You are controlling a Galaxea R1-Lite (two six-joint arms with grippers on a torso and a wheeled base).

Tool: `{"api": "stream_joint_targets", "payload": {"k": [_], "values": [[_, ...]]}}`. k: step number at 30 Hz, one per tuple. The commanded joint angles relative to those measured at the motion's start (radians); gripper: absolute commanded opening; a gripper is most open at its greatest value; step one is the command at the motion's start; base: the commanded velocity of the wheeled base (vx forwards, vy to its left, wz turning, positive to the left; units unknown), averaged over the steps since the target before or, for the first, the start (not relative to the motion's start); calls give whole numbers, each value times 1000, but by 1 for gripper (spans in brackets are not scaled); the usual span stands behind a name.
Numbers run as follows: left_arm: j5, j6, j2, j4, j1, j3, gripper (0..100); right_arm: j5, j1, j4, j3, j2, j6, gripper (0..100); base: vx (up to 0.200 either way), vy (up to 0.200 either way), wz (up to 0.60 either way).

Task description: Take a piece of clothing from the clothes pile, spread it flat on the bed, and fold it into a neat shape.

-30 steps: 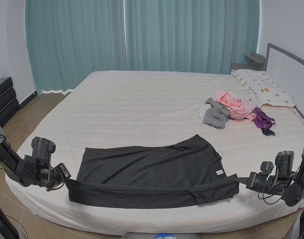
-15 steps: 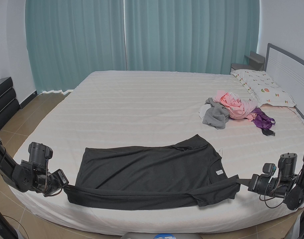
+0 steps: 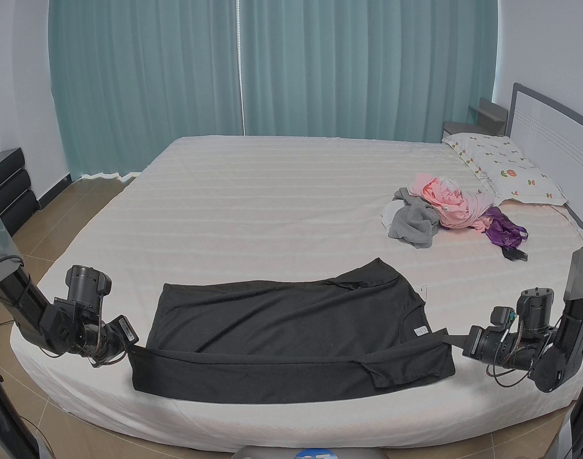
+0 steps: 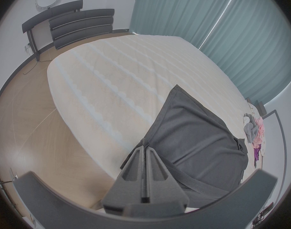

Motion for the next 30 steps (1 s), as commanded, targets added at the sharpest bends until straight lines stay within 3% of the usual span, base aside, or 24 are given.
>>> {"api": "stream_joint_targets", "payload": {"k": [1,15,30], "values": [[1,-1,105,0,7,-63,0,-1,2,45,-92,87,1,0,0,0,0],[2,2,226,4,5,-167,0,-1,2,270,-282,130,2,0,0,0,0],[2,-4,277,1,-1,-206,0,-6,2,260,-319,200,1,0,0,0,0]]}}
